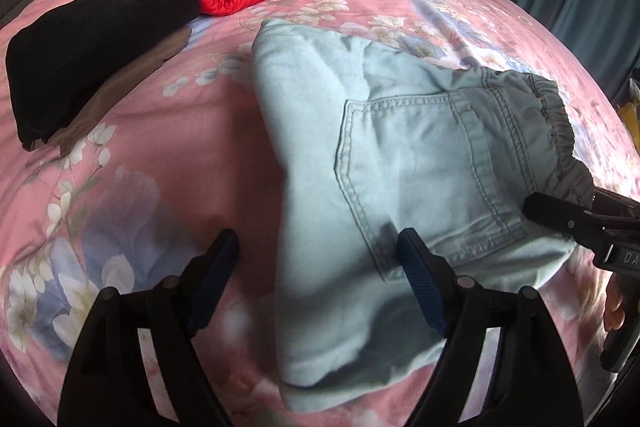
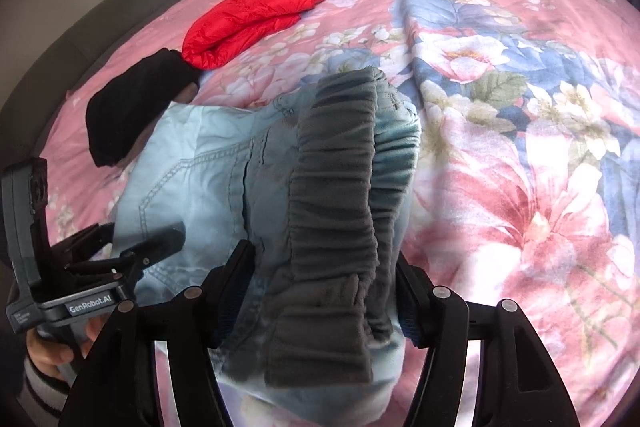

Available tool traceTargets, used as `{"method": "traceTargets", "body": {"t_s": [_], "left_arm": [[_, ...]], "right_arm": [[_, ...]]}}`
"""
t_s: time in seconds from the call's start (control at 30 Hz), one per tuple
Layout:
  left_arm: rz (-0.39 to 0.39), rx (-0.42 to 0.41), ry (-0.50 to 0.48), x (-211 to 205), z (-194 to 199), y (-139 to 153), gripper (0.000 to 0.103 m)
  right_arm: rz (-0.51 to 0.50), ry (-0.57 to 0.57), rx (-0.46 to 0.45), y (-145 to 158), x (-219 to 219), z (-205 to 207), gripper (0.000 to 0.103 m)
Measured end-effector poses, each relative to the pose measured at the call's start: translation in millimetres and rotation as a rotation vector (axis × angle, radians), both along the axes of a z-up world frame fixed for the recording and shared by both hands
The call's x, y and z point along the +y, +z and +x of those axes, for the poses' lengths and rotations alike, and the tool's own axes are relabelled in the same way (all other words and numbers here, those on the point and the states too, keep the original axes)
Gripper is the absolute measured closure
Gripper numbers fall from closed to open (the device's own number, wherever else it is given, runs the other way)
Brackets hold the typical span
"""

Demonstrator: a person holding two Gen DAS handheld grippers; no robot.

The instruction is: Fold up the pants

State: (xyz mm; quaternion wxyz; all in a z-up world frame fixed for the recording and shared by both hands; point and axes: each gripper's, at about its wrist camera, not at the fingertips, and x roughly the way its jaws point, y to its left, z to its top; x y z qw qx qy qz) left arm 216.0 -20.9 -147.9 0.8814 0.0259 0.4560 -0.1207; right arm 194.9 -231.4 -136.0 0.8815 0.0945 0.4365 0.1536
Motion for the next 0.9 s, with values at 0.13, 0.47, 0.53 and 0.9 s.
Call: {"method": "traceTargets", "body": {"t_s": [0.13,0.47,0.53,0.9], "left_arm": [[0.011,0.000,-0.009,2.9,-18.7,-0.6,0.021],[0.012,0.004,-0.001,3.0,-23.8,-5.7,0.020],[0.008,0.005,-0.004,3.5,-23.9,-7.0,0.020],[0.030,0.013,0.043,2.5,-26.2,-5.7,0.011]], "right_arm": [[-0.023,0.006,-0.007,2.0,-2.3,-23.2,0.037],[-0.117,-0.007,-0.042,-0.8,8.6,-34.7,0.034],[-0.120,-0.005,-0.045,1.7,7.3,-37.3,0.034],[-0.067,-0.028,-0.016,-8.1,0.9,-35.4,0.031]]}}
